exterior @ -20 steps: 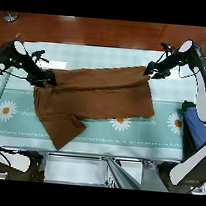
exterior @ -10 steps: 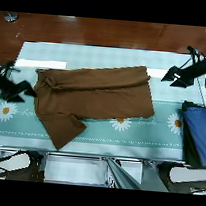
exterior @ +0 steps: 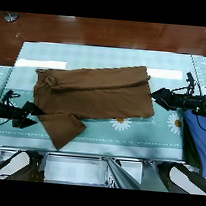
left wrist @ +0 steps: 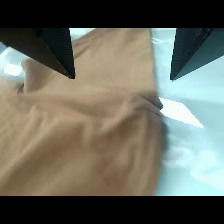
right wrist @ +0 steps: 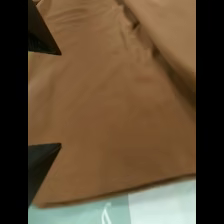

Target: Fold the shirts.

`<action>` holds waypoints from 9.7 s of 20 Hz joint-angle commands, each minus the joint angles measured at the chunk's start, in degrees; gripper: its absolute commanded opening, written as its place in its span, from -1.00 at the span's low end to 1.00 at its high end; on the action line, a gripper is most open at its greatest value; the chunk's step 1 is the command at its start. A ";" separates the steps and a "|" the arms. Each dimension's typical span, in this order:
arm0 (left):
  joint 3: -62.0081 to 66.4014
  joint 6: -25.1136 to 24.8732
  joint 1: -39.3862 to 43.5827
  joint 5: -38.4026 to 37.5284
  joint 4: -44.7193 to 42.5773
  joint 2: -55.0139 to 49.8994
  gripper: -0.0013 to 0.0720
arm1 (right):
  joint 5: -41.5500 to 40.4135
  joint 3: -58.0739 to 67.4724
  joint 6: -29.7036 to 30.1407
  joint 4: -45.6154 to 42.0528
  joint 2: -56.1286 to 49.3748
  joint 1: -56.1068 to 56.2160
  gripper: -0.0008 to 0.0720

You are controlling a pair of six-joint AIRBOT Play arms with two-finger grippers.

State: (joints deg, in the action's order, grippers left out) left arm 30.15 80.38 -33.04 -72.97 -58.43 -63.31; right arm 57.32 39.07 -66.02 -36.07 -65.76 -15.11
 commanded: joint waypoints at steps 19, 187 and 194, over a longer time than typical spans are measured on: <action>-2.80 -7.96 12.00 6.05 10.91 0.98 -0.88 | 1.51 -1.79 -12.20 -12.96 -9.09 1.33 0.76; 14.10 -4.96 28.79 14.64 5.57 15.78 -0.88 | 33.16 28.87 -32.24 -46.27 15.47 -29.66 -0.26; 52.70 -1.16 39.76 7.39 -4.57 -3.91 -0.88 | 10.14 36.87 -29.40 -38.18 -1.16 18.25 -0.93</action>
State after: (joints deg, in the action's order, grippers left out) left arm 72.90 76.05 2.02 -63.86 -55.13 -61.63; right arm 75.42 74.13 -93.60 -68.49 -60.20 -14.81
